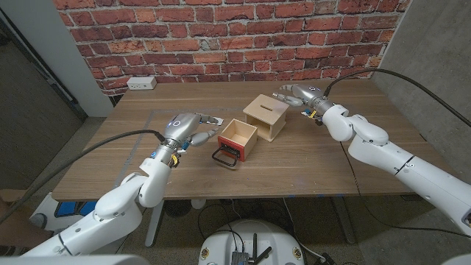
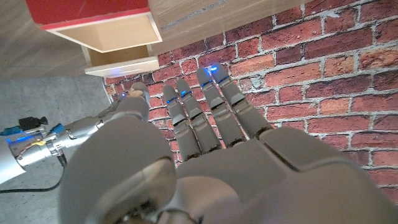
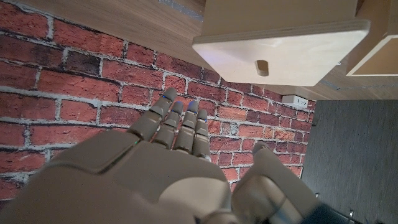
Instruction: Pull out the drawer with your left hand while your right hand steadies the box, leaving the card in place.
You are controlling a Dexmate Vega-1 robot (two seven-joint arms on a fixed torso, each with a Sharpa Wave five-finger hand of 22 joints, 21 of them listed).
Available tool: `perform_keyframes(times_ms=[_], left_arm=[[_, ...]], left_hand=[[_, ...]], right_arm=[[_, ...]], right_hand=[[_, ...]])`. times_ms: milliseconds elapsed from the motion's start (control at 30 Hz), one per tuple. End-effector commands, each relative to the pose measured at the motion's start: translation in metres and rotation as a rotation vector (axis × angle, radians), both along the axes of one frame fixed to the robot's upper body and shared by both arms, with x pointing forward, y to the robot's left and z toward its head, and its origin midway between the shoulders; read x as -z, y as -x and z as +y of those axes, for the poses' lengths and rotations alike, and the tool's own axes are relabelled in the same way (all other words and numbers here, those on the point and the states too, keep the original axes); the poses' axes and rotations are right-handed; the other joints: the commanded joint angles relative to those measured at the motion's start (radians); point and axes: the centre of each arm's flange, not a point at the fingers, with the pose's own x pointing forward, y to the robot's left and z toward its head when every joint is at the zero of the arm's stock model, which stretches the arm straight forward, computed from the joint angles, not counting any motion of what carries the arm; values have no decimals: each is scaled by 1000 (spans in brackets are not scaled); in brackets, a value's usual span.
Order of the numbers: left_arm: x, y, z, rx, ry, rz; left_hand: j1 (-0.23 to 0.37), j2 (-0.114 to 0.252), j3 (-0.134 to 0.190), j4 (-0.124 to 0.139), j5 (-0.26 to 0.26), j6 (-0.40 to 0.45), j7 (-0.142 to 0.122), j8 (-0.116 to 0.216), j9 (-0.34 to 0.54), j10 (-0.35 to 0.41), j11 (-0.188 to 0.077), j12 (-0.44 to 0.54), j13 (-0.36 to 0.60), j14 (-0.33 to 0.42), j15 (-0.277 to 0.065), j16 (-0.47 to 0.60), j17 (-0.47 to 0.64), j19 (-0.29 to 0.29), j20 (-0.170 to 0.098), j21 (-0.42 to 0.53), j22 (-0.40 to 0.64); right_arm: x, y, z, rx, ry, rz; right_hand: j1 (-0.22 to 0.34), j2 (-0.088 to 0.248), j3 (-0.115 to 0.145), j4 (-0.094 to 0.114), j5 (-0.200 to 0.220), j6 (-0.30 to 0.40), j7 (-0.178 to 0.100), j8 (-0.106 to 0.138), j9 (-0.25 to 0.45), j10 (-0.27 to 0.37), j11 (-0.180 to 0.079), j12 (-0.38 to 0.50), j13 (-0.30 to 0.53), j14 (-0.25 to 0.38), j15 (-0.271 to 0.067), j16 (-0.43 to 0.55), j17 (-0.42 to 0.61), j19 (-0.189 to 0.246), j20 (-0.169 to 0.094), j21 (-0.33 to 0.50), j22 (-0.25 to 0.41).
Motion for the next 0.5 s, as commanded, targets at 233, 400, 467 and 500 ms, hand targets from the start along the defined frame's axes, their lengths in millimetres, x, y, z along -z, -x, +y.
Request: perform_keyframes(times_ms=[233, 400, 467, 500], left_arm=[[1, -22, 6, 44, 303, 7], [0, -28, 9, 65, 340, 17], [0, -32, 10, 70, 357, 25], [0, -34, 11, 79, 370, 29]], left_hand=[[-31, 8, 22, -17, -4, -43, 8, -13, 3, -60, 1, -15, -2, -50, -129, -13, 0, -14, -149, -26, -1], [-50, 1, 31, -26, -6, -91, 13, -16, 4, -103, 1, -18, -3, -92, -128, -18, -1, -33, -151, -47, -1], [-53, 0, 32, -27, -6, -95, 13, -16, 4, -111, 1, -19, -3, -98, -127, -18, -1, -36, -151, -50, -1], [-55, 0, 32, -27, -6, -98, 13, -16, 4, -117, 2, -20, -3, -101, -127, -18, -1, -38, -151, -52, -1]], right_arm=[[0, -2, -26, -44, -165, 32], [5, -2, -31, -47, -218, 42], [6, -2, -32, -46, -235, 45], [7, -2, -33, -49, -242, 47]], right_hand=[[14, 30, 9, -6, 6, -15, -7, -5, 2, -22, 1, -6, 3, -18, -5, -4, 1, 1, 1, -2, 0], [14, 30, 10, -6, 6, -24, -5, -7, 1, -32, 4, -7, 2, -25, -5, -5, 2, 19, 4, 5, 0], [13, 30, 9, -6, 6, -27, -5, -7, 1, -33, 5, -6, 2, -27, -5, -4, 3, 21, 4, 5, 0], [13, 30, 9, -6, 6, -28, -5, -7, 1, -35, 3, -7, 2, -27, -5, -4, 3, 21, 4, 5, -1]])
